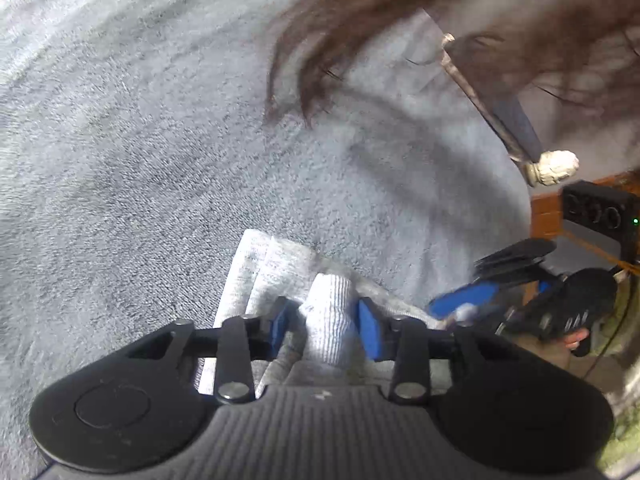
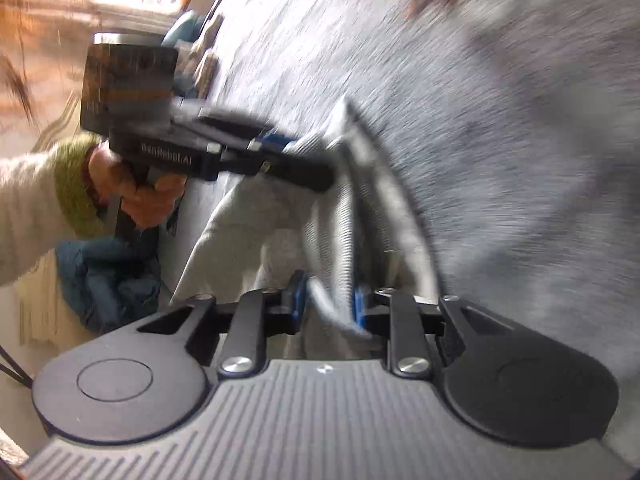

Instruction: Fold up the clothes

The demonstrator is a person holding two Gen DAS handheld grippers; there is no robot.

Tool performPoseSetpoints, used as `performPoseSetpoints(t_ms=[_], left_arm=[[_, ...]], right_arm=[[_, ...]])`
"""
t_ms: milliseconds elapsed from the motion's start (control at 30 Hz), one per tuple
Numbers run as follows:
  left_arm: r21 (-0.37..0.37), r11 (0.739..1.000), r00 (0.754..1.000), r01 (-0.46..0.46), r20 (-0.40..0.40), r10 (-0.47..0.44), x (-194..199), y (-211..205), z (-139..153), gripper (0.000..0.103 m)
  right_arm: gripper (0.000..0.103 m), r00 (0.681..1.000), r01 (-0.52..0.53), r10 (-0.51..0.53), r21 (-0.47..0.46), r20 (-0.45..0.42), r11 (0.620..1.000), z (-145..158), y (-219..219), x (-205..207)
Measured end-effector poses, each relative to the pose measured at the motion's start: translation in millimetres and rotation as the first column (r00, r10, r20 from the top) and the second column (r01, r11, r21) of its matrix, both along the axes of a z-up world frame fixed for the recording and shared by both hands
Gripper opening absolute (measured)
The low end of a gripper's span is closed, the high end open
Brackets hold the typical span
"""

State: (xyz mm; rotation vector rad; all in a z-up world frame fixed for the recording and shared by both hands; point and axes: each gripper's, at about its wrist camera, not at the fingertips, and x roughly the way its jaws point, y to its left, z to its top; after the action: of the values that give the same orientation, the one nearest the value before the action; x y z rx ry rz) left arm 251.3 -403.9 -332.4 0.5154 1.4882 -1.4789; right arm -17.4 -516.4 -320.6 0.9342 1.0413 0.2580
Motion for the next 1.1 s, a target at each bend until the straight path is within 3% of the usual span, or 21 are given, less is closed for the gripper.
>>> performPoseSetpoints(t_ms=[167,267,333,433,533,700,800,833,900,967,1100], left_arm=[[-0.047,0.993,0.992,-0.108,0.053,0.11,-3.2,8.6,27.0,0.055],[-0.067,0.982,0.98,-0.179,0.072,0.184,-4.6,18.1,41.3,0.055],[-0.074,0.974,0.972,-0.215,0.084,0.221,-4.1,25.1,51.1,0.055],[-0.075,0.966,0.963,-0.247,0.095,0.253,-6.8,42.1,61.5,0.055],[-0.062,0.97,0.959,-0.234,0.148,0.241,-15.7,53.1,52.8,0.056],[-0.059,0.978,0.949,-0.198,0.238,0.206,-32.0,61.4,26.9,0.056],[-0.088,0.975,0.946,-0.204,0.237,0.219,-37.8,62.1,16.3,0.055],[-0.1,0.974,0.947,-0.201,0.235,0.22,-39.3,62.2,15.1,0.055],[-0.121,0.974,0.947,-0.19,0.239,0.214,-41.9,62.8,14.3,0.055],[-0.139,0.974,0.948,-0.177,0.242,0.207,-43.8,63.7,13.3,0.055],[-0.163,0.974,0.953,-0.159,0.231,0.195,-42.2,64.5,9.7,0.055]], right_arm=[[0.031,0.982,0.182,-0.186,-0.104,-0.034,0.978,18.2,-44.5,-61.2],[0.032,0.973,0.217,-0.226,-0.157,-0.039,0.963,29.7,-55.0,-90.4],[0.032,0.971,0.234,-0.238,-0.134,-0.018,0.963,35.7,-54.0,-101.7],[0.032,0.976,0.217,-0.215,-0.096,0.034,0.971,39.1,-39.6,-103.3],[0.032,0.984,0.173,-0.167,-0.085,0.069,0.981,35.0,-15.8,-91.1],[0.037,0.987,0.113,-0.087,-0.199,0.131,0.974,32.2,4.2,-69.6],[0.037,0.992,0.075,-0.045,-0.25,0.122,0.965,28.6,8.2,-60.3],[0.034,0.994,0.057,-0.03,-0.27,0.101,0.961,26.9,9.3,-59.0],[0.016,0.997,0.035,-0.012,-0.31,0.077,0.95,27.6,11.4,-60.6],[0.001,0.998,0.034,-0.015,-0.29,0.068,0.957,30.8,8.4,-67.3],[0.001,0.997,0.079,-0.07,-0.275,0.04,0.958,30.7,10.7,-82.4]])
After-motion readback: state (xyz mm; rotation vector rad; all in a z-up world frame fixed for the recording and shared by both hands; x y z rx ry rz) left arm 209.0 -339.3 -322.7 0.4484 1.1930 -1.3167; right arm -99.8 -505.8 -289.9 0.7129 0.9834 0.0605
